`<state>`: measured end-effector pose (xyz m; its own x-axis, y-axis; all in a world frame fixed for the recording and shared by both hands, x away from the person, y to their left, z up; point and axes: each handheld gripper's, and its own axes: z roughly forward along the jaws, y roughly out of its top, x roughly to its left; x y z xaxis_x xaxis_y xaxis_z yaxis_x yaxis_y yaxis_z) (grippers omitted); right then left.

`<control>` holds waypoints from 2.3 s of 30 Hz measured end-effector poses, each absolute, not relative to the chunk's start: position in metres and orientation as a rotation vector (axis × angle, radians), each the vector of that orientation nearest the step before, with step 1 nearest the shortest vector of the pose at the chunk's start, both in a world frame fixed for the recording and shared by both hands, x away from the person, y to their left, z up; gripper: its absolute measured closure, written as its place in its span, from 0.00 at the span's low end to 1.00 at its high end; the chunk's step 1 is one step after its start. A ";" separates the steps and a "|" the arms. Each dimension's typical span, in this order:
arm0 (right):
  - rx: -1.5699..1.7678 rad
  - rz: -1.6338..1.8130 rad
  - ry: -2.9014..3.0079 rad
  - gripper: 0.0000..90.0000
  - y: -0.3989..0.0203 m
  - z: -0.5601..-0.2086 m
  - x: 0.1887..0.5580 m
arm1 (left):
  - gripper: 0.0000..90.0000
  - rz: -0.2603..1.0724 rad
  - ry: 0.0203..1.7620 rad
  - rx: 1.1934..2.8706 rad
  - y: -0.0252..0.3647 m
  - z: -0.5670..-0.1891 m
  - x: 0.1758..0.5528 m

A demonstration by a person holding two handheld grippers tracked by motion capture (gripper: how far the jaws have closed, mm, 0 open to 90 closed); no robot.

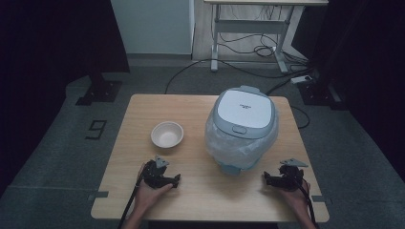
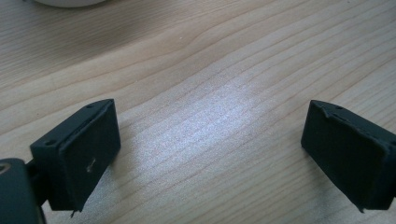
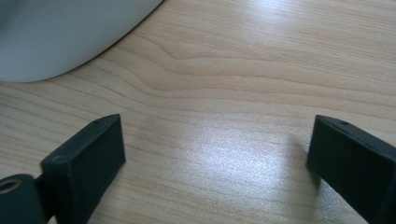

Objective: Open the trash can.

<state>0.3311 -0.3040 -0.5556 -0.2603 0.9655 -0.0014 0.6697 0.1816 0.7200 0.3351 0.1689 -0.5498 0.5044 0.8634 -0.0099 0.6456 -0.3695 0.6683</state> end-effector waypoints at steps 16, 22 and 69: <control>1.466 0.980 1.980 0.40 -0.319 -0.547 0.319 | 0.04 0.457 1.222 2.137 0.171 -0.550 0.334; 1.439 1.096 1.959 0.52 -0.326 -0.535 0.308 | 0.04 0.456 1.220 2.138 0.171 -0.550 0.334; 1.151 1.557 1.855 1.00 -0.333 -0.412 0.290 | 0.04 0.456 1.219 2.136 0.171 -0.550 0.335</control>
<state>0.2896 -0.3326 -0.4122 -0.5465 0.8210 0.1651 0.3051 0.0116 0.9523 0.3345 0.1707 -0.5500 0.5122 0.8588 -0.0108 0.6412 -0.3740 0.6701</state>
